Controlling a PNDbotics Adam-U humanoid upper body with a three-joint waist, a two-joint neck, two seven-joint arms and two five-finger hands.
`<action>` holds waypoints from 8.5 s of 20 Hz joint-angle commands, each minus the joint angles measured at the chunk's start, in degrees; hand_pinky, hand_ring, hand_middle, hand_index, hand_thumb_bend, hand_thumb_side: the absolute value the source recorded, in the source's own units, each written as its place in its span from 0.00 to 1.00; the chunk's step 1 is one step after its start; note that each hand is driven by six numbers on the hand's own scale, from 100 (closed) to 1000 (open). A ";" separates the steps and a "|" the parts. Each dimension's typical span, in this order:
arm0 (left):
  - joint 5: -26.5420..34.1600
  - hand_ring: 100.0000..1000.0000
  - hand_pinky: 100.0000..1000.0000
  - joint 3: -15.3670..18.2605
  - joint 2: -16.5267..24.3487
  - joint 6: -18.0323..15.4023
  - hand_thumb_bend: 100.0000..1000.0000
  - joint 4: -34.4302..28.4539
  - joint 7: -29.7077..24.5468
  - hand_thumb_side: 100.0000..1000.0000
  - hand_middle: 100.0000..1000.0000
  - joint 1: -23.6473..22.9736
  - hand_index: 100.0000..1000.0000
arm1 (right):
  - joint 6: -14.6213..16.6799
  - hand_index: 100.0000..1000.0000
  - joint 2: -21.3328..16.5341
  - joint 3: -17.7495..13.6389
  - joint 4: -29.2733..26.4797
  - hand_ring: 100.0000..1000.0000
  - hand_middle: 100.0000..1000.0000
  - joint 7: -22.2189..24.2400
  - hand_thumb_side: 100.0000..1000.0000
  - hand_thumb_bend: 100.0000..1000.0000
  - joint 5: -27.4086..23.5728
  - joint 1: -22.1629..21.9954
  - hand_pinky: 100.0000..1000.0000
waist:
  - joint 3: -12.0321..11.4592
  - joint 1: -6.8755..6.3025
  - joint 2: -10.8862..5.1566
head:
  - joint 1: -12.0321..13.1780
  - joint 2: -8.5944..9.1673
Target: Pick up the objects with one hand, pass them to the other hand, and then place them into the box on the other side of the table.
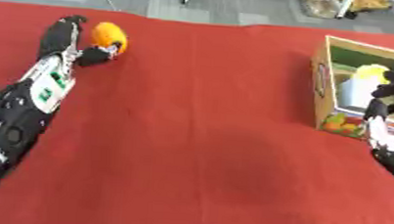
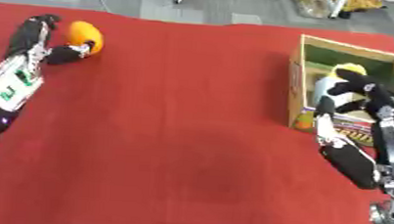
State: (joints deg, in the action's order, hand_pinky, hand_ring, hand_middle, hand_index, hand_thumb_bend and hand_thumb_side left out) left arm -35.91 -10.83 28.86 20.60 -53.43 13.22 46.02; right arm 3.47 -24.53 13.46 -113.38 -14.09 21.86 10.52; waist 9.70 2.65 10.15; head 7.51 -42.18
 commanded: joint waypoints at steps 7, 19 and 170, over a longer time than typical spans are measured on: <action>-2.14 0.70 0.88 -0.48 0.89 0.37 0.49 -0.37 -0.40 0.60 0.73 1.49 0.90 | -0.08 0.81 -0.70 -0.02 -1.22 0.74 0.55 -0.01 0.51 0.00 -0.53 0.39 0.51 | 0.49 0.43 0.93 | -0.13 0.59; -4.35 0.54 0.81 -0.49 0.59 0.71 0.19 0.04 -5.20 0.14 0.57 1.39 0.76 | 0.24 0.82 -0.69 -0.02 -1.22 0.74 0.55 0.27 0.50 0.00 -0.82 0.34 0.51 | 0.51 0.41 0.76 | -0.22 0.62; 37.86 0.65 0.94 6.80 0.69 -20.54 0.21 -61.16 -12.20 0.79 0.71 -35.66 0.82 | -23.74 0.29 -21.04 -2.09 31.44 0.66 0.41 -13.97 0.29 0.00 -15.45 19.49 0.42 | -10.25 -2.67 -4.35 | -11.02 -1.94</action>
State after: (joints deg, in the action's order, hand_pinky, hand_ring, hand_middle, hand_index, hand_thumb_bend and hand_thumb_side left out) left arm 1.54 -5.13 29.83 0.31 -113.68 0.44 10.07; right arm -20.52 -44.26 12.67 -84.91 -27.23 6.43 28.74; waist -0.64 0.64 6.48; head -3.02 -44.24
